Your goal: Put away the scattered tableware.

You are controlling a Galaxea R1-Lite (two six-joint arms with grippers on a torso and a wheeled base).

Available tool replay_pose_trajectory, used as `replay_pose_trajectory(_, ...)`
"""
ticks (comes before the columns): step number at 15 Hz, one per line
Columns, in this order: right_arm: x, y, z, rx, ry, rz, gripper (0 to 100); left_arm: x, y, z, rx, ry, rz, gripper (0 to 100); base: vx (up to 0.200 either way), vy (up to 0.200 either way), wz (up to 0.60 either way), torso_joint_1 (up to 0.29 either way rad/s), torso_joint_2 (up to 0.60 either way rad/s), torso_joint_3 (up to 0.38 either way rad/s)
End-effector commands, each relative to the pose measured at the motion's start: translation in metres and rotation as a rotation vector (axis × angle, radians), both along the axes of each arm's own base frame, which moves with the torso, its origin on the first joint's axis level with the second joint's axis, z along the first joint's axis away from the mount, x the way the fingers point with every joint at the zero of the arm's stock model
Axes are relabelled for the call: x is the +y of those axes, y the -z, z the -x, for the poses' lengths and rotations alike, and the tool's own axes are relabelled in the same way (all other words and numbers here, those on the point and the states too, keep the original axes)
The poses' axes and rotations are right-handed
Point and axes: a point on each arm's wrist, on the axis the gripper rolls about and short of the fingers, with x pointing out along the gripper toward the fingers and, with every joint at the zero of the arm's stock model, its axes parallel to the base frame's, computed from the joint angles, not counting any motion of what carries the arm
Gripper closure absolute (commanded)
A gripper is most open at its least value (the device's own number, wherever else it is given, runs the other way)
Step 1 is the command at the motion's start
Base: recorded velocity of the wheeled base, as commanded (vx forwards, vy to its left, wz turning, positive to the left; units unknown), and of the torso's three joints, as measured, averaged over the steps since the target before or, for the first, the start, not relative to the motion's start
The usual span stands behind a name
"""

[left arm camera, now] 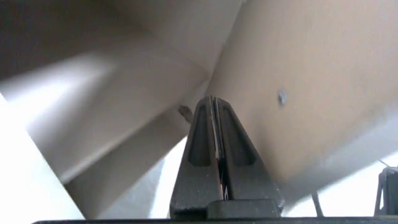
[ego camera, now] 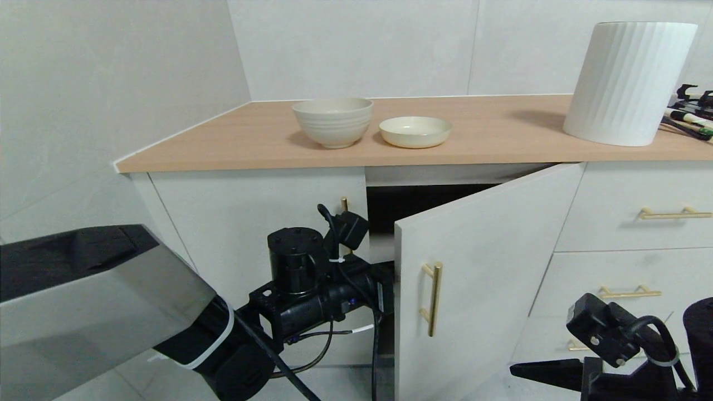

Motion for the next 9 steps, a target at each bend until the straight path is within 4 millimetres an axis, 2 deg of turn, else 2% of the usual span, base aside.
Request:
replay_pose_trajectory(1,0.000,0.000,0.000,0.001,0.000,0.001,0,0.000,-0.001,0.000,-0.003,0.000,0.002,100,-0.200,0.000,0.00,-0.002,0.00,0.002)
replay_pose_trajectory(2,0.000,0.000,0.000,0.000,-0.001,0.002,0,-0.001,0.000,0.000,-0.002,0.000,0.001,100,-0.200,0.000,0.00,0.002,0.00,0.007)
replay_pose_trajectory(9,0.002,0.000,0.002,0.000,-0.016,0.002,0,-0.015,0.007,-0.009,-0.008,0.015,0.007,100,0.000,0.000,0.00,0.000,0.00,0.000)
